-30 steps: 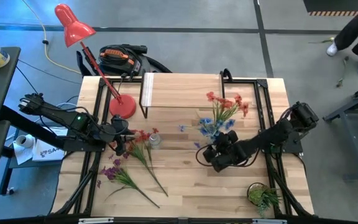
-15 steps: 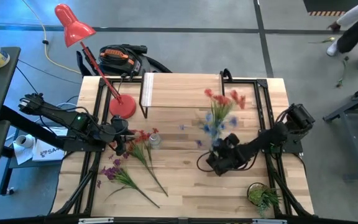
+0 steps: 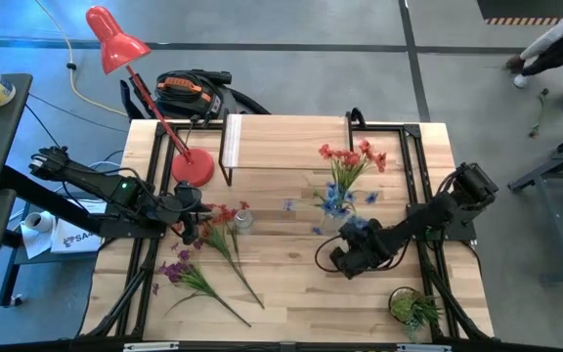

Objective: Pick and place flowers into a vace then onto a shelf
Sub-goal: Put the orange flowers into the left transparent flower vase

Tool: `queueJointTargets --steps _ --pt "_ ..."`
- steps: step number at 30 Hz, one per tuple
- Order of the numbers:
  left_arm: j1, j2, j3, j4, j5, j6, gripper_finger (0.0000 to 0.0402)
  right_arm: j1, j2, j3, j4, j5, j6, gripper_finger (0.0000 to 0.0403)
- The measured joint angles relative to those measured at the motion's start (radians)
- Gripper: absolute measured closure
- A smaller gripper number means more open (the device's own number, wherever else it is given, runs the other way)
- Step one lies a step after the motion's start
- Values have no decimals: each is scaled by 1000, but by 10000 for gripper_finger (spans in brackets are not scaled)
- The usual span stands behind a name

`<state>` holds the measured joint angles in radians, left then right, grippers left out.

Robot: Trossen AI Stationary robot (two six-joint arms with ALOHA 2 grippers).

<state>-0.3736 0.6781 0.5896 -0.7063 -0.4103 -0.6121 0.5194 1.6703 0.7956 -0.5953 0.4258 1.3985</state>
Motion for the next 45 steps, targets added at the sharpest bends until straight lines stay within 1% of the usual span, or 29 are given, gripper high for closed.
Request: queueJointTargets --steps 6,15,24,27,30,36,40,45 --pt "0 0 0 0 -16 0 261 49 0 35 -8 -73 65 17" --pt "0 0 0 22 -28 0 261 76 3 131 90 -98 60 16" --pt "0 1 0 91 -17 -45 261 79 69 213 96 -131 95 16" --pt "0 1 0 119 -13 -44 261 79 95 244 99 -166 97 16" --pt "0 3 0 154 22 -43 261 86 122 278 101 -193 106 16" --pt "0 44 0 211 108 -40 261 121 172 334 100 -193 175 16" --pt "0 91 0 238 148 -31 261 150 217 395 99 -188 204 16" --pt "-5 131 0 270 229 -36 261 182 297 493 91 -191 217 16"
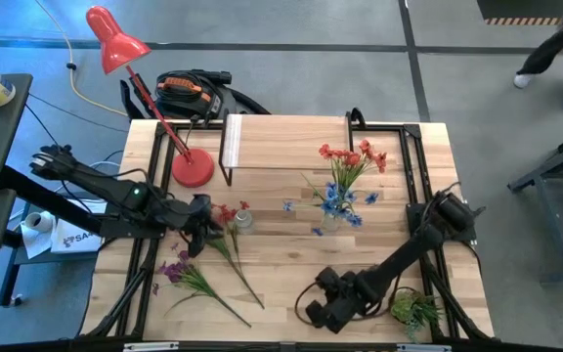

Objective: Pick and place flowers into a vace then onto a shelf
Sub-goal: Put the orange flowers into the left transparent flower vase

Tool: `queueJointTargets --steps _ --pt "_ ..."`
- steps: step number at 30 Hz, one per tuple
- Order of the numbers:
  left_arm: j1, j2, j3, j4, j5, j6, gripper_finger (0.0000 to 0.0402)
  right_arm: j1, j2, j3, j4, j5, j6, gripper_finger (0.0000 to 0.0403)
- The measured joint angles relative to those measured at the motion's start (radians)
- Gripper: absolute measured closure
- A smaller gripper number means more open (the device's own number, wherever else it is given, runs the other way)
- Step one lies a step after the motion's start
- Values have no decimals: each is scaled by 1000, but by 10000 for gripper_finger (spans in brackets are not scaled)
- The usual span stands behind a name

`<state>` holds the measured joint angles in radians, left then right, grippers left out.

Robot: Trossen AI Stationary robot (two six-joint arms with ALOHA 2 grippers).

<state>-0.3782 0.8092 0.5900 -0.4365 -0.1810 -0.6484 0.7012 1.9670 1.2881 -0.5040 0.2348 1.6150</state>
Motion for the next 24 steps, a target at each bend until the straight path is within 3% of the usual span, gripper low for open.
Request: queueJointTargets --steps 6,13,18,24 --pt "-106 1 0 -6 -15 -47 261 24 81 99 -60 17 -56 16" --pt "-274 1 0 -26 -136 -164 261 41 100 116 -162 99 -191 16" --pt "-359 48 0 -26 -154 -307 261 32 100 116 -172 109 -390 21" --pt "-409 166 0 15 -147 -578 261 4 100 116 -193 260 -500 35"
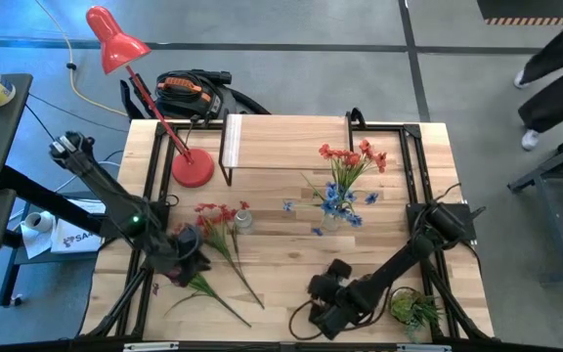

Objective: Pick and place flowers into a vace then onto a shelf
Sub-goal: Put the orange flowers into the left transparent flower vase

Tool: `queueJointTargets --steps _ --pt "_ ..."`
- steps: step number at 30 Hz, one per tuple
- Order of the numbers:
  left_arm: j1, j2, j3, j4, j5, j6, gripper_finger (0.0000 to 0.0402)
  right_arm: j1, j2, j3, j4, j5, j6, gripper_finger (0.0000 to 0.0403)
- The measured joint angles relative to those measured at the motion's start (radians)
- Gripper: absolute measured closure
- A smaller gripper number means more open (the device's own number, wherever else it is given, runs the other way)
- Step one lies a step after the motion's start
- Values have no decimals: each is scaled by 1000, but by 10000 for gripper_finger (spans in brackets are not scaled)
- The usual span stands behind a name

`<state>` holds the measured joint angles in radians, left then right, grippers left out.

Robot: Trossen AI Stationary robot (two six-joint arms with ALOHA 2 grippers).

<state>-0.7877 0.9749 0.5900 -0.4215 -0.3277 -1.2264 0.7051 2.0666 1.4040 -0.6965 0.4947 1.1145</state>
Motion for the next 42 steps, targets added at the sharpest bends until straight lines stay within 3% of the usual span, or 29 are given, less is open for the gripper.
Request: queueJointTargets --steps 3,7,9,12,15,17,20,27,34,39,42 --pt "-17 52 0 106 9 -107 261 -35 0 0 27 20 -75 40" --pt "-41 107 1 282 -45 -121 261 -81 0 0 83 10 -230 43" --pt "-44 131 1 305 -135 -152 261 -99 0 0 96 16 -291 43" --pt "-44 148 0 290 -352 -153 261 -119 0 0 98 13 -336 43" --pt "-43 152 7 294 -533 -12 261 -126 0 0 96 -21 -352 43" --pt "-43 152 40 287 -563 108 261 -113 0 0 95 -41 -356 44" --pt "-30 154 104 214 -539 211 261 -74 0 0 79 -47 -336 48" --pt "51 156 202 31 -468 236 256 11 0 0 -38 -21 -176 59" --pt "132 156 218 -35 -307 231 171 89 0 0 -107 7 16 66" --pt "140 157 218 -120 -253 11 144 128 0 0 -146 14 101 64" --pt "120 181 218 -97 -190 9 158 146 0 0 -169 22 140 65"
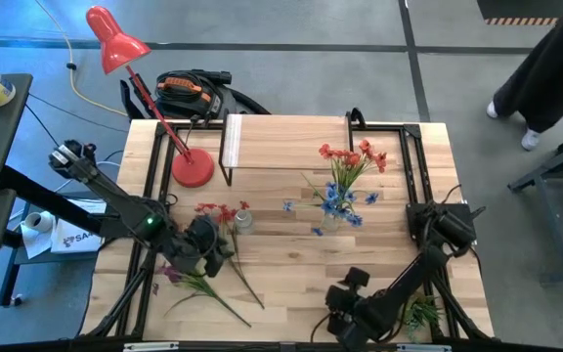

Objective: Pick and place flowers into a vace then onto a shelf
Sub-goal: Put the orange flowers into the left transparent flower vase

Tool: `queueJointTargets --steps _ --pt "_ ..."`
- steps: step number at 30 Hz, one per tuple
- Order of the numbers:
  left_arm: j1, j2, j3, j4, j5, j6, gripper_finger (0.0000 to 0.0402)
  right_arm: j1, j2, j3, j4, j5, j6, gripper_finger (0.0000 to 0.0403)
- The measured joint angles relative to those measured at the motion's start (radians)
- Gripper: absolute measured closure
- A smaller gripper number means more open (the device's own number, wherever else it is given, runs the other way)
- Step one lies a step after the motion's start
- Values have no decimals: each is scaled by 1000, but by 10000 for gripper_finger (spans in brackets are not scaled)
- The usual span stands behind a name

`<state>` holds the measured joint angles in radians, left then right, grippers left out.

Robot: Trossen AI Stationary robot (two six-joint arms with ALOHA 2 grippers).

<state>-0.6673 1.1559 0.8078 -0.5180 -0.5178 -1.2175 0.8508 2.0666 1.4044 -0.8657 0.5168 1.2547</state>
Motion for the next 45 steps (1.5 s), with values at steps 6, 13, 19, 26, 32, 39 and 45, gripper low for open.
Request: queueJointTargets --steps 6,13,19,26,32,39,45 --pt "-124 79 3 114 91 294 209 10 0 0 -13 3 -29 68" --pt "-137 236 98 44 186 459 212 9 0 0 -28 -6 -114 71" --pt "-136 378 214 -155 164 558 151 7 0 0 -39 -29 -132 71" --pt "-108 454 266 -151 119 822 104 7 0 0 -40 -27 -135 73" --pt "14 453 264 -156 175 1013 115 1 0 0 -39 -30 -123 75" --pt "105 453 251 -139 331 1226 151 -28 0 0 -28 -55 -104 75" --pt "104 458 168 -66 384 1410 156 -62 0 0 -26 -55 -63 76"
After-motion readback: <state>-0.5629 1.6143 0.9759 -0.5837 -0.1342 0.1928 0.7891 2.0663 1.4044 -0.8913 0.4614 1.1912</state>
